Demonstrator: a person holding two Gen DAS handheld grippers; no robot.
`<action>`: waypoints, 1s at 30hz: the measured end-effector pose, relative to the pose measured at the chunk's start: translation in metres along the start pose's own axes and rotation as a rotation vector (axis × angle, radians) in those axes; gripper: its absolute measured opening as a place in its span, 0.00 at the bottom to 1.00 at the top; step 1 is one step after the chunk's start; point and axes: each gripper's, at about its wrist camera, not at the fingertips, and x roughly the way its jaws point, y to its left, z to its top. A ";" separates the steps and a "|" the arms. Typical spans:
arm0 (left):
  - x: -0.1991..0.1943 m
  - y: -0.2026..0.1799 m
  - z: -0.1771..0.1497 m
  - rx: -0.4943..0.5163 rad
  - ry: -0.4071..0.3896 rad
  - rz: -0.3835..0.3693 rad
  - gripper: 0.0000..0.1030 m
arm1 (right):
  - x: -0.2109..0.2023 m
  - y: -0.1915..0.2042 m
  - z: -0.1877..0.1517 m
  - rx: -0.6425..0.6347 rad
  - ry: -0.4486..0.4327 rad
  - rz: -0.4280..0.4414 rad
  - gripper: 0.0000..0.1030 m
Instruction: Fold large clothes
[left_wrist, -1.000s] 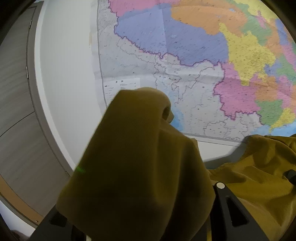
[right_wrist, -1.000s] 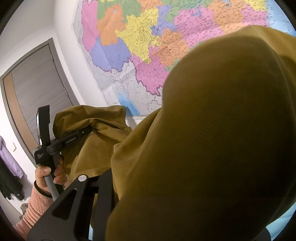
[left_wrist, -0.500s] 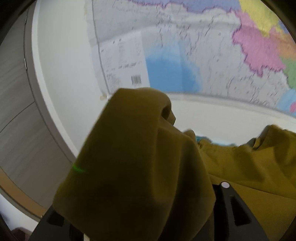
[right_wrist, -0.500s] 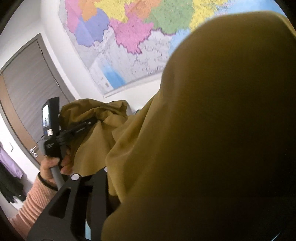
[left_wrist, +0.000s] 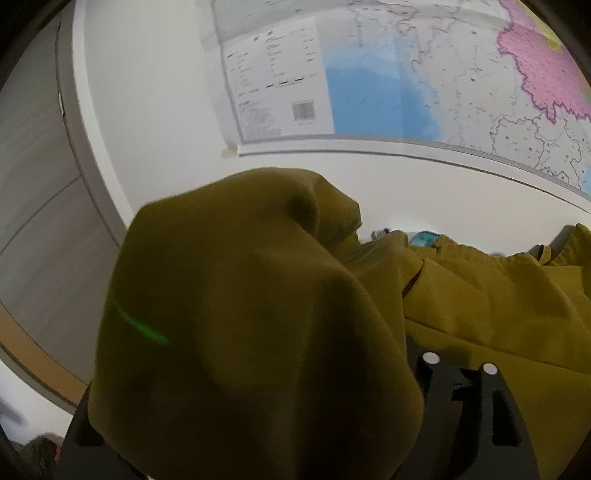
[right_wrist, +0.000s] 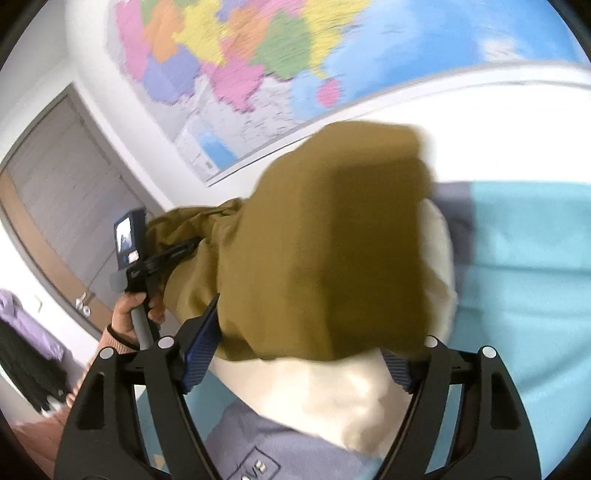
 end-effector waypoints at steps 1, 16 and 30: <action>-0.002 0.005 -0.002 -0.019 0.013 -0.007 0.79 | -0.013 -0.007 -0.003 0.020 -0.008 -0.003 0.74; -0.054 -0.004 -0.051 0.004 -0.010 -0.181 0.81 | -0.011 -0.011 -0.044 -0.021 0.069 -0.082 0.07; -0.093 -0.030 -0.066 -0.003 -0.118 -0.264 0.86 | -0.061 0.047 -0.032 -0.274 -0.040 -0.199 0.42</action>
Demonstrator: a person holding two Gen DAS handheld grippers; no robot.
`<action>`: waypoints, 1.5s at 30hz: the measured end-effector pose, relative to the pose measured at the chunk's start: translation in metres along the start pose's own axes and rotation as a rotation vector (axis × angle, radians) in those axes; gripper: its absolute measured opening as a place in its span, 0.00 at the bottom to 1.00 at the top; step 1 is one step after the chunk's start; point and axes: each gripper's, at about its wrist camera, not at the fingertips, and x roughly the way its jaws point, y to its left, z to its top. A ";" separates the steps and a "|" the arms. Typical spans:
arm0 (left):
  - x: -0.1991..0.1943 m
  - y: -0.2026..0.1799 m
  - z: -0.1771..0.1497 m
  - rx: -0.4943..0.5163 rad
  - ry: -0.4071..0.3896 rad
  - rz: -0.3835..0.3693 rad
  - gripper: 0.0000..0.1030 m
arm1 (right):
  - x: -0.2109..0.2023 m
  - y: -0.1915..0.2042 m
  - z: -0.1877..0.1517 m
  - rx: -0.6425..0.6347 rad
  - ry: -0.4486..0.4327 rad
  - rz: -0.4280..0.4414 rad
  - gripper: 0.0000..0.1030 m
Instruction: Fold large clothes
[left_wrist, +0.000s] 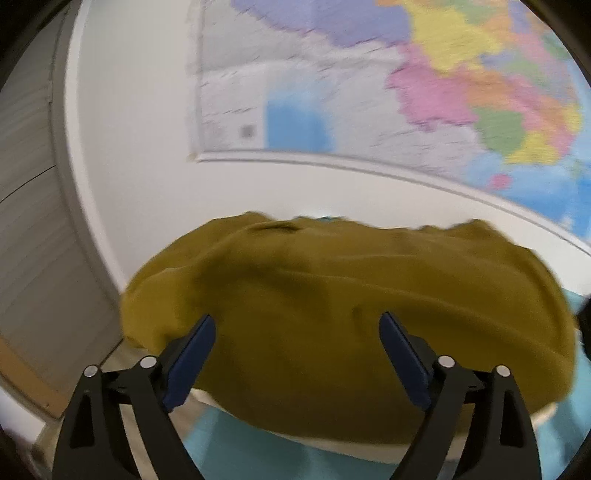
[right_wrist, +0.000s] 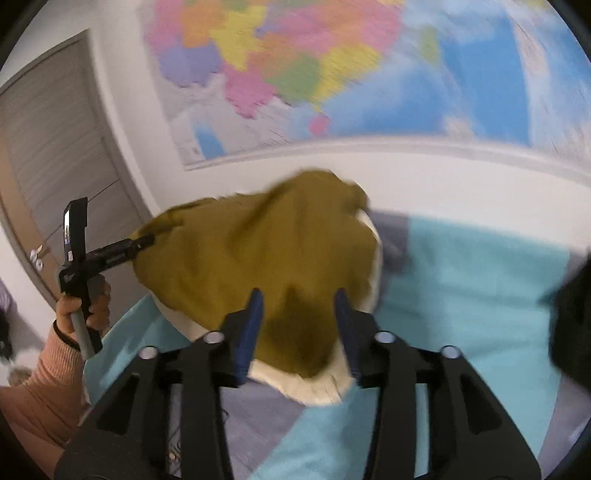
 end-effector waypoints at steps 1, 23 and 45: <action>-0.004 -0.008 -0.003 0.007 -0.006 -0.043 0.88 | 0.003 0.004 0.001 -0.020 0.000 0.013 0.42; -0.052 -0.098 -0.038 0.036 -0.002 0.057 0.93 | 0.035 0.048 -0.019 -0.060 0.031 0.018 0.71; -0.114 -0.109 -0.094 -0.043 0.001 0.050 0.93 | -0.009 0.094 -0.066 -0.141 0.000 0.005 0.94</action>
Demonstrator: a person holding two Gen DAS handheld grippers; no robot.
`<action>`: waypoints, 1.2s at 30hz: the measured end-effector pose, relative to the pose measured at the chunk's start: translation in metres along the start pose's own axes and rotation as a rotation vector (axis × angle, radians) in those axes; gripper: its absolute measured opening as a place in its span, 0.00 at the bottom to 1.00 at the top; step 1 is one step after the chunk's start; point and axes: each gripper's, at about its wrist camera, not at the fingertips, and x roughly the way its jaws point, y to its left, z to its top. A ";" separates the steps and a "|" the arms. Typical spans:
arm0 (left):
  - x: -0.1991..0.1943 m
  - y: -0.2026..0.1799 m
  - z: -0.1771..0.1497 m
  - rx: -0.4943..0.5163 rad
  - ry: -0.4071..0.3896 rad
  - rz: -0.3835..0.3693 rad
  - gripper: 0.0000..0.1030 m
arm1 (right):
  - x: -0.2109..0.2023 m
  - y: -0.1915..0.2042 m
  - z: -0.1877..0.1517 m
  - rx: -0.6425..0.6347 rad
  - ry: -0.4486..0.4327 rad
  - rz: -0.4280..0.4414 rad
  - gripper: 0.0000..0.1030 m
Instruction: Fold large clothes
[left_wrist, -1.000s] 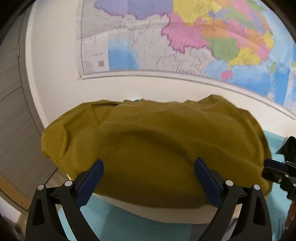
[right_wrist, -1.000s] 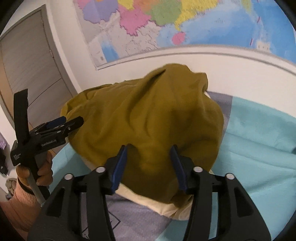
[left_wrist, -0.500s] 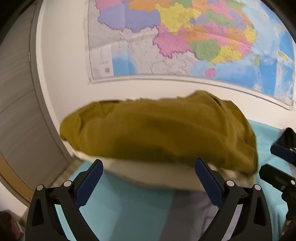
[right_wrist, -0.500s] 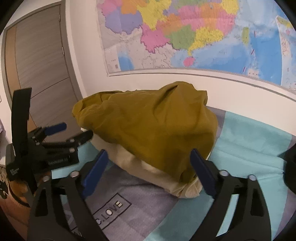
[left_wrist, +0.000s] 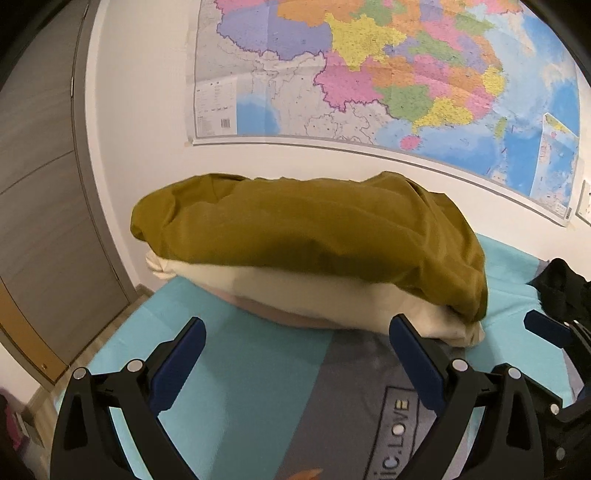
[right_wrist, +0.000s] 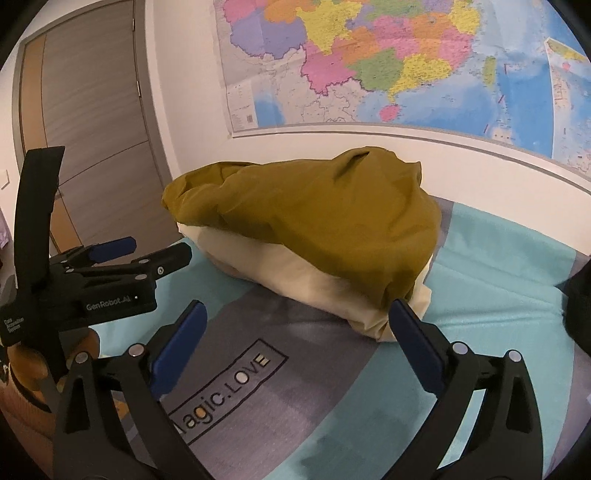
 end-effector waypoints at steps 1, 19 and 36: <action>-0.002 -0.001 -0.002 0.006 0.000 0.007 0.93 | 0.000 0.001 -0.001 0.001 0.002 0.005 0.94; -0.022 -0.010 -0.022 0.056 -0.022 0.030 0.93 | -0.020 0.010 -0.014 0.020 -0.015 -0.005 0.94; -0.030 -0.010 -0.025 0.053 -0.036 0.033 0.93 | -0.023 0.013 -0.018 0.027 -0.015 0.003 0.94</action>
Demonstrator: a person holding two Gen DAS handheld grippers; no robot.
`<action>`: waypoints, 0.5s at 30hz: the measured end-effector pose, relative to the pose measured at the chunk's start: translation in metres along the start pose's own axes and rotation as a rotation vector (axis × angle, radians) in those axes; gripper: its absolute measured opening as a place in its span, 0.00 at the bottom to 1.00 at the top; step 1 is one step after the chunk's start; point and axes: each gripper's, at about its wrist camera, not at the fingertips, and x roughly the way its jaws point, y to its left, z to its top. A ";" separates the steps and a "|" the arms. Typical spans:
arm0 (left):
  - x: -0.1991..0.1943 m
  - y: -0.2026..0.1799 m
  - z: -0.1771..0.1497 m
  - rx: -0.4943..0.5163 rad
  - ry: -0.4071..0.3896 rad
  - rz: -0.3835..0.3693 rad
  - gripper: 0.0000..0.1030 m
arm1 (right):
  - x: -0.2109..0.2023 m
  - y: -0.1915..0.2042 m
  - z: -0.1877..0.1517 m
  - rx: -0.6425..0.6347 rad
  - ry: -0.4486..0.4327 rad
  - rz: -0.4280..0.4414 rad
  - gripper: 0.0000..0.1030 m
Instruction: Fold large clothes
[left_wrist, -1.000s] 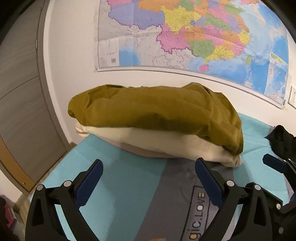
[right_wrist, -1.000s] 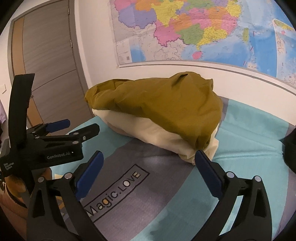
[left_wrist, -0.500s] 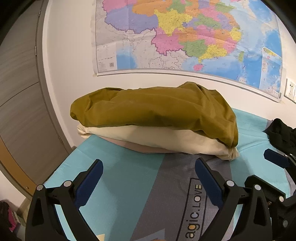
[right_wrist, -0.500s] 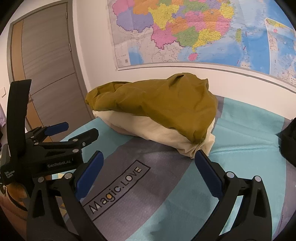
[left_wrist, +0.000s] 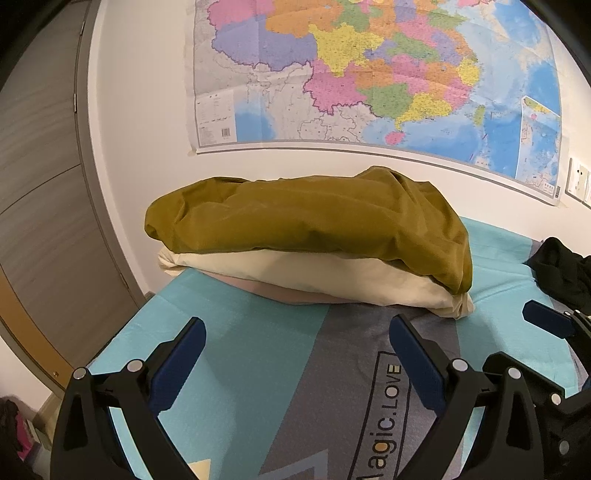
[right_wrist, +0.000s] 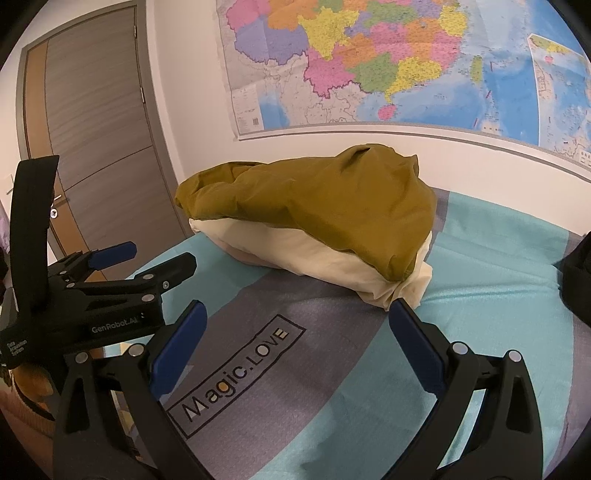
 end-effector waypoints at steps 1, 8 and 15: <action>0.000 0.000 0.000 0.000 0.000 0.000 0.93 | 0.000 0.001 0.000 0.003 0.000 -0.001 0.94; 0.000 -0.001 -0.001 0.011 -0.001 0.001 0.93 | 0.000 0.003 -0.002 0.005 0.009 0.002 0.94; 0.001 0.000 -0.004 0.011 0.006 -0.001 0.93 | 0.000 0.004 -0.002 0.009 0.010 -0.002 0.94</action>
